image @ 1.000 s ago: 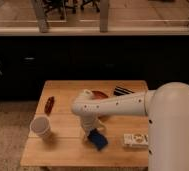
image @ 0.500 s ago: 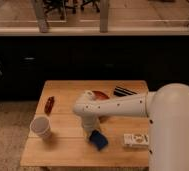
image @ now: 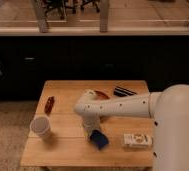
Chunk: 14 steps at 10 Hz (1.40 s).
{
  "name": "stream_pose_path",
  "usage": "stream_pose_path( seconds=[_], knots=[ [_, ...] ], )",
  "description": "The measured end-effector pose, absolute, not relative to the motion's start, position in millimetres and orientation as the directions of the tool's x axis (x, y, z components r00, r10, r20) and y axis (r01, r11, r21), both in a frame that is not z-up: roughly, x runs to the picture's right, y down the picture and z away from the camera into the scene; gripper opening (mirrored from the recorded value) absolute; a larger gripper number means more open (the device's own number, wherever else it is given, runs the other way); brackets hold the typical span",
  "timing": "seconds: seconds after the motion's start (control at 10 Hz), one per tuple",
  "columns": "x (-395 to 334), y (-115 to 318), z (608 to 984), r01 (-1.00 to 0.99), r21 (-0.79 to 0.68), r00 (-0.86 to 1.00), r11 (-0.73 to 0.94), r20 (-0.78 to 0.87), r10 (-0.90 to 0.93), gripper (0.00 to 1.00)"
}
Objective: Place the white sponge in the ceramic cup
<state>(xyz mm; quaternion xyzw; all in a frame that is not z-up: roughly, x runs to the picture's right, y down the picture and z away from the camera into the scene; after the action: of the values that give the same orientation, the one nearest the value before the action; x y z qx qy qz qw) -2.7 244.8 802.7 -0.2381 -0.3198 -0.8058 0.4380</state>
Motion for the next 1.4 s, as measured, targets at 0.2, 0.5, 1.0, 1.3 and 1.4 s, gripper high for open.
stream_pose_path(
  seconds=[0.2,0.5,1.0,1.3,1.4],
  knots=[
    [-7.2,233.9,795.3,0.856,0.313,-0.510,-0.411,0.639,-0.576,0.00],
    [-7.0,214.7,785.0,0.858,0.320,-0.511,-0.402,0.616,-0.600,0.00],
    [-11.0,178.2,770.3,0.864,0.331,-0.504,-0.380,0.578,-0.641,0.00],
    [-20.2,146.2,750.6,0.861,0.343,-0.507,-0.375,0.543,-0.669,0.00],
    [-23.6,137.6,745.5,0.859,0.348,-0.510,-0.375,0.531,-0.677,0.00]
  ],
)
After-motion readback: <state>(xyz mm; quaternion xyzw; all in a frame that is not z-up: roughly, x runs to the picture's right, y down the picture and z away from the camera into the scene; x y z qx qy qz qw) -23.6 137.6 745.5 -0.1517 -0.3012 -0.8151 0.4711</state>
